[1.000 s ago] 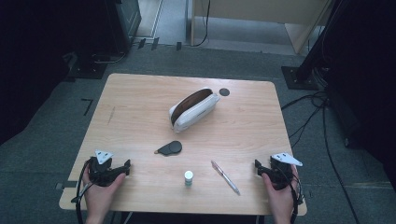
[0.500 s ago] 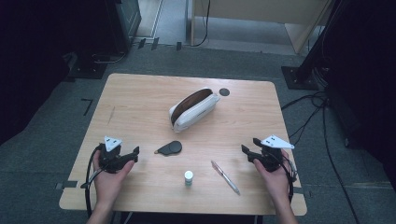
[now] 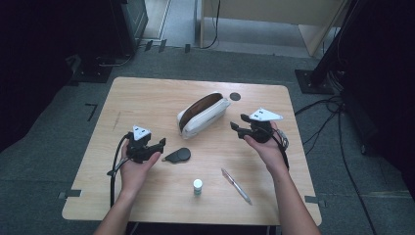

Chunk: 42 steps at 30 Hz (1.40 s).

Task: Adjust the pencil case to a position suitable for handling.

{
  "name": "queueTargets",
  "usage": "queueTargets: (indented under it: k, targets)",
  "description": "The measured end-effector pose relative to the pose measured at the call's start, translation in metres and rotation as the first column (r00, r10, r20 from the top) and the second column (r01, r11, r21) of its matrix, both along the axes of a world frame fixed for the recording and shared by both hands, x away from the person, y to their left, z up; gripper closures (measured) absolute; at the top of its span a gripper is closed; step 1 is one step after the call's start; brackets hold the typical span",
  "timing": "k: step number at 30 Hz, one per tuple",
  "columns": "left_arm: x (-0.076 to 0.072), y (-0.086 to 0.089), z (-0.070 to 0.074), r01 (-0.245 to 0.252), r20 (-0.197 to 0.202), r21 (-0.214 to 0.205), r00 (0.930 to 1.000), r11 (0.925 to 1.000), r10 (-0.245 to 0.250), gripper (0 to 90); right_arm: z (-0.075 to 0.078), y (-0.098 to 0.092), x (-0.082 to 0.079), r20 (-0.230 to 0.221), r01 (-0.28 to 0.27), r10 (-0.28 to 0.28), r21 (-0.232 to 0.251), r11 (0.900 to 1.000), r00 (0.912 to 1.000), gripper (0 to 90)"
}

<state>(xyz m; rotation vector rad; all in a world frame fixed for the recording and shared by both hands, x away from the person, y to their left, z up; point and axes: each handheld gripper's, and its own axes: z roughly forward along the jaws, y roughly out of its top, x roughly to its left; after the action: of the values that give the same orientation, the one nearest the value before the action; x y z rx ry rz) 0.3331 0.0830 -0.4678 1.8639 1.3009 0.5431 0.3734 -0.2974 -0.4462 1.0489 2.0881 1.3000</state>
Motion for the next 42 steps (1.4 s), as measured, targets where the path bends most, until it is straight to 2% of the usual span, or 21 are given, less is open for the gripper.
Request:
queueTargets:
  k: [1,3,4,6,13,17,25,26,28,29,30,34,36,37,40,41,42]
  targets:
    - [0.000,0.000,0.000,0.000,0.000,0.000,1.0000,1.0000,0.000,44.5,0.000,0.000,0.000,0.000,0.000,0.000,0.000,1.0000,1.0000,43.1]
    - [0.009,-0.009,0.001,0.007,0.006,0.000,1.0000,1.0000,-0.007,46.1,-0.006,0.005,0.013,0.016,-0.005,0.005,-0.019,0.9998,0.9999,42.1]
    - [0.009,-0.009,0.001,0.007,0.006,0.000,1.0000,1.0000,-0.007,46.5,-0.008,0.006,0.016,0.009,-0.006,0.007,-0.016,0.9999,0.9999,41.7]
    - [0.018,-0.017,0.002,0.016,0.002,-0.016,0.9999,0.9997,-0.016,47.1,-0.012,0.008,0.020,-0.005,-0.011,0.011,-0.016,0.9998,0.9999,40.7]
    - [0.033,-0.033,0.003,0.039,0.011,-0.017,0.9992,0.9991,-0.039,48.0,-0.018,0.014,0.020,-0.012,-0.014,0.013,-0.044,0.9989,0.9998,39.4]
    - [0.048,-0.043,-0.003,0.033,-0.012,-0.019,0.9994,0.9993,-0.033,49.3,-0.016,0.013,0.018,-0.012,-0.015,0.015,-0.037,0.9992,0.9998,39.6]
    - [0.060,-0.053,-0.003,0.038,-0.011,-0.027,0.9992,0.9989,-0.038,66.8,-0.017,0.007,0.015,-0.016,-0.018,0.017,-0.051,0.9986,0.9997,39.7]
    - [0.063,-0.054,-0.004,0.035,-0.011,-0.041,0.9993,0.9986,-0.035,73.5,-0.016,0.005,0.013,-0.013,-0.016,0.015,-0.053,0.9985,0.9998,39.7]
    - [0.065,-0.053,-0.004,0.033,-0.018,-0.052,0.9992,0.9981,-0.034,76.0,-0.016,0.004,0.012,-0.014,-0.017,0.016,-0.051,0.9985,0.9998,39.7]
    - [0.067,-0.052,-0.004,0.033,-0.030,-0.077,0.9989,0.9965,-0.035,80.6,-0.015,0.002,0.011,-0.014,-0.015,0.014,-0.054,0.9984,0.9998,39.5]
    - [0.069,-0.052,-0.005,0.048,-0.039,-0.097,0.9979,0.9941,-0.052,81.9,-0.015,0.001,0.011,-0.013,-0.013,0.012,-0.054,0.9985,0.9998,39.4]
    - [0.068,-0.057,-0.005,0.076,-0.030,-0.073,0.9965,0.9944,-0.078,85.5,-0.014,-0.003,0.008,-0.013,-0.014,0.014,-0.054,0.9984,0.9998,39.1]
    - [0.067,-0.062,-0.005,0.118,-0.029,-0.079,0.9923,0.9899,-0.120,86.7,-0.015,-0.008,0.007,-0.013,-0.011,0.010,-0.062,0.9980,0.9999,38.6]
    - [0.067,-0.062,-0.005,0.118,-0.029,-0.079,0.9923,0.9899,-0.120,87.0,-0.016,-0.010,0.006,-0.016,-0.006,0.005,-0.063,0.9980,0.9999,38.6]
    - [0.066,-0.067,-0.006,0.166,-0.033,-0.101,0.9850,0.9810,-0.170,87.7,-0.017,-0.017,0.005,-0.014,0.010,-0.011,-0.059,0.9982,0.9998,38.5]
    - [0.064,-0.070,-0.007,0.204,-0.025,-0.098,0.9779,0.9740,-0.208,87.8,-0.018,-0.019,0.005,-0.017,0.015,-0.016,-0.054,0.9984,0.9997,38.4]
    - [0.064,-0.070,-0.007,0.204,-0.025,-0.098,0.9779,0.9740,-0.208,87.8,-0.018,-0.019,0.005,-0.017,0.015,-0.016,-0.054,0.9984,0.9997,38.4]
